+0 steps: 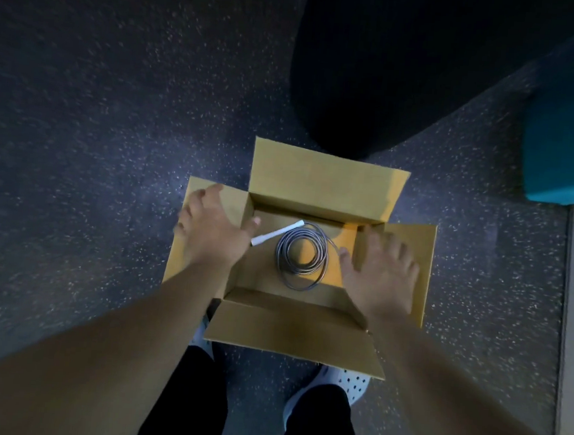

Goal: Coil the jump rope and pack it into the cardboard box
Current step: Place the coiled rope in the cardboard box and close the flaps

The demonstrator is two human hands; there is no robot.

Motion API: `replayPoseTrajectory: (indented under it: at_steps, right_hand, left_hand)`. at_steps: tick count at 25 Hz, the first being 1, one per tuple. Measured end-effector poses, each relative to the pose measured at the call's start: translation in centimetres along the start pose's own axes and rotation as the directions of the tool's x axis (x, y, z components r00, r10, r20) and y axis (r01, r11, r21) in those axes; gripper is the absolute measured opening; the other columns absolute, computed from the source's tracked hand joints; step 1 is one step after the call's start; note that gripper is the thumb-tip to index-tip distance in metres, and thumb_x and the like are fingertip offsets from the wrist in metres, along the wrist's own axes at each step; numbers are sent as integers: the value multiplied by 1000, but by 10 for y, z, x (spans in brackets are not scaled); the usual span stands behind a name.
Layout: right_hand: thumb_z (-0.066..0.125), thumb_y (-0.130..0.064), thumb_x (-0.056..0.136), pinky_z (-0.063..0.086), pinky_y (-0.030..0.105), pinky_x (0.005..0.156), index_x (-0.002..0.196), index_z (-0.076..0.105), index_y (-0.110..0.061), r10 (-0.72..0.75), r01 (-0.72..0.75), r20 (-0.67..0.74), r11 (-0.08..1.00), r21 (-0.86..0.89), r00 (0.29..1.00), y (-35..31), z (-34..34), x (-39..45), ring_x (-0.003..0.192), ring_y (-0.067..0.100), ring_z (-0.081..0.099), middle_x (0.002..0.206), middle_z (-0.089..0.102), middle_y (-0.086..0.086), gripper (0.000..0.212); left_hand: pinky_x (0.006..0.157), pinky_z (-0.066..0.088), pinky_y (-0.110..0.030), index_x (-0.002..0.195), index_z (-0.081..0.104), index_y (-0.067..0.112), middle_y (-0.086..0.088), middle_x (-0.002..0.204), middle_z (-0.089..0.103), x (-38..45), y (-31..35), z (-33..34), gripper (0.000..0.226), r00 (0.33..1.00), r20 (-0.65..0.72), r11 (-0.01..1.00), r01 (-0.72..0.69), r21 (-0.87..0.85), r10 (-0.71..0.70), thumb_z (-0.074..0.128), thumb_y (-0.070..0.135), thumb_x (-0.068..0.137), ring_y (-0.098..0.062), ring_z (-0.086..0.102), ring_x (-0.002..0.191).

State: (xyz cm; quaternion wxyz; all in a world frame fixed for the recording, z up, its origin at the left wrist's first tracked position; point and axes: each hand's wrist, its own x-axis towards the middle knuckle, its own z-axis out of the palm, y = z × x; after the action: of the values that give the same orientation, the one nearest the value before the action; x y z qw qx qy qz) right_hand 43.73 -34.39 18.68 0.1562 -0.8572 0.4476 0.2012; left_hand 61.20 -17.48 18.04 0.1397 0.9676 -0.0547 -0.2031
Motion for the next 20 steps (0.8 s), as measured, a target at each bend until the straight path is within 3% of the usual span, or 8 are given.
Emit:
replayPoseTrajectory:
  at_steps: [4,7,10,12,14,15,17,20]
  right_hand:
    - [42,-73,89,27,67,117,162,6,-21,232,-234,-35,969,-84,972,47,13,6,148,58,21,168,4,29,97]
    - [54,-63,91,46,63,102,161,-8,-28,241,-236,-23,964,124,970,55,22,1,132,53,48,162,21,31,101]
    - [57,-47,96,57,56,83,161,-10,-25,63,-36,-86,958,283,994,34,24,-14,112,44,63,146,40,23,96]
    - [47,-47,101,55,55,92,162,-11,-19,-84,98,-64,959,266,994,19,31,-20,122,40,60,151,43,19,88]
    - [32,-49,105,41,51,114,163,-2,-15,-217,211,9,959,186,976,12,49,-16,144,34,42,164,34,12,75]
    - [24,-48,106,30,49,122,163,2,-16,-284,279,48,956,92,958,12,59,-11,153,31,29,170,24,8,69]
    - [16,-43,108,9,48,128,164,1,-17,-401,414,123,904,-110,908,19,80,6,160,27,4,174,2,4,63]
    - [25,-40,107,-1,51,128,162,-8,-15,-477,539,255,782,-313,841,39,106,34,159,28,-11,171,-15,7,69]
  left_hand:
    - [118,16,-64,159,8,23,-15,168,16,26,-55,4,116,952,76,954,295,45,-298,75,64,73,-44,17,151]
    - [116,22,-63,157,17,18,-20,159,35,20,-68,14,105,927,146,936,352,-19,-346,72,61,78,-45,35,143]
    - [92,47,-49,137,46,18,-12,133,55,-14,-52,21,61,989,-40,981,134,-138,-140,59,55,90,-35,58,117]
    - [82,46,-39,133,53,25,-5,130,55,-39,-33,27,43,990,17,978,-134,-157,138,45,51,100,-26,59,112]
    - [99,45,-44,143,47,37,3,151,43,-47,-20,45,42,880,237,910,-412,-52,412,33,46,104,-24,45,134]
    - [112,33,-48,151,37,39,7,164,28,-43,-17,59,46,806,350,857,-515,20,477,30,43,105,-24,29,148]
    - [124,4,-51,160,13,35,9,171,-4,-25,-18,86,58,715,503,765,-626,153,485,29,40,105,-22,-6,157]
    - [122,-7,-58,161,-4,27,2,168,-21,6,-32,119,79,647,584,560,-747,357,490,35,55,99,-26,-22,153]
